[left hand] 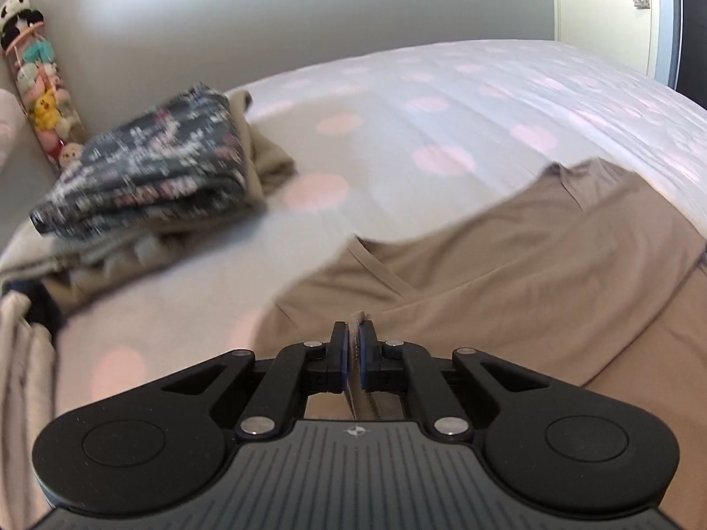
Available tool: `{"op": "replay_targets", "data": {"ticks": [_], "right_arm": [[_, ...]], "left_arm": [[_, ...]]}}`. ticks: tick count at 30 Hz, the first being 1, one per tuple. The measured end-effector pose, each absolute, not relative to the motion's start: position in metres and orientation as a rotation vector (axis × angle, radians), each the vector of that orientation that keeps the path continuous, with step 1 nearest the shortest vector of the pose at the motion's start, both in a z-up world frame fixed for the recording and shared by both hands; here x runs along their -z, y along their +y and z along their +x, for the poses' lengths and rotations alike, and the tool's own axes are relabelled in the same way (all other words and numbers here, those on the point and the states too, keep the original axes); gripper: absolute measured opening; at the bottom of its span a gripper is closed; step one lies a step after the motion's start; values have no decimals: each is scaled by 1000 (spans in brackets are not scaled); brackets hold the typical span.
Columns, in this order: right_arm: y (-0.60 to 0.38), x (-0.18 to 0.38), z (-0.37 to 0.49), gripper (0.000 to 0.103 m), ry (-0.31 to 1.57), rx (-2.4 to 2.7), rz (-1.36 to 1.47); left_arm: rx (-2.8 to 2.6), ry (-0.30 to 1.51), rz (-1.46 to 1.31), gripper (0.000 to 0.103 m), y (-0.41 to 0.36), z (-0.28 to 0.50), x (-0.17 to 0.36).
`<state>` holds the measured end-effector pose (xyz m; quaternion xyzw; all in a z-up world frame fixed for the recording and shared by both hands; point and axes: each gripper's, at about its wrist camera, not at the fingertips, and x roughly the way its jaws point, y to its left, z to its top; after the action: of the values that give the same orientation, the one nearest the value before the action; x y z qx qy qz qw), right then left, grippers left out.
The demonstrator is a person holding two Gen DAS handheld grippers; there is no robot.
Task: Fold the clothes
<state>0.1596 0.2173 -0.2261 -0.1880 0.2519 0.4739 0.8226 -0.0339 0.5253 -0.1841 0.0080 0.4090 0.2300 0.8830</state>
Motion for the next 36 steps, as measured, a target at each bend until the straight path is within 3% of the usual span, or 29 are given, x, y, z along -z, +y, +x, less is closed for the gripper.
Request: {"op": "replay_targets", "data": {"ticks": [7,9,11,19,21,24,31,36], "right_arm": [[222,232,160,40,551,-1010,-412],[223,235,163,40,567,-1002,-419],[223,237,166,40,581,-992,-417],[221,231,163,38,551,-982,-398],[223,232,162,18,556,-986,-414],[226,240,162,10,587,-988,-449],[224,248,168,9,639,-953,-493],[216,242,169,13,697,-942,-537]], "left_arm": [[-454,1002,15,7,539,-25,214],[-491,993,11,24,540,-31,218],[-536,947,-43,30,545,-45,212],[-540,816,-108,31,524,-84,183],[-511,813,-107,31,512,-82,188],[-520,886,-55,31,499,-72,212],[-559,944,-58,30,495,-78,223],[-569,976,-70,30,481,-106,212]]}}
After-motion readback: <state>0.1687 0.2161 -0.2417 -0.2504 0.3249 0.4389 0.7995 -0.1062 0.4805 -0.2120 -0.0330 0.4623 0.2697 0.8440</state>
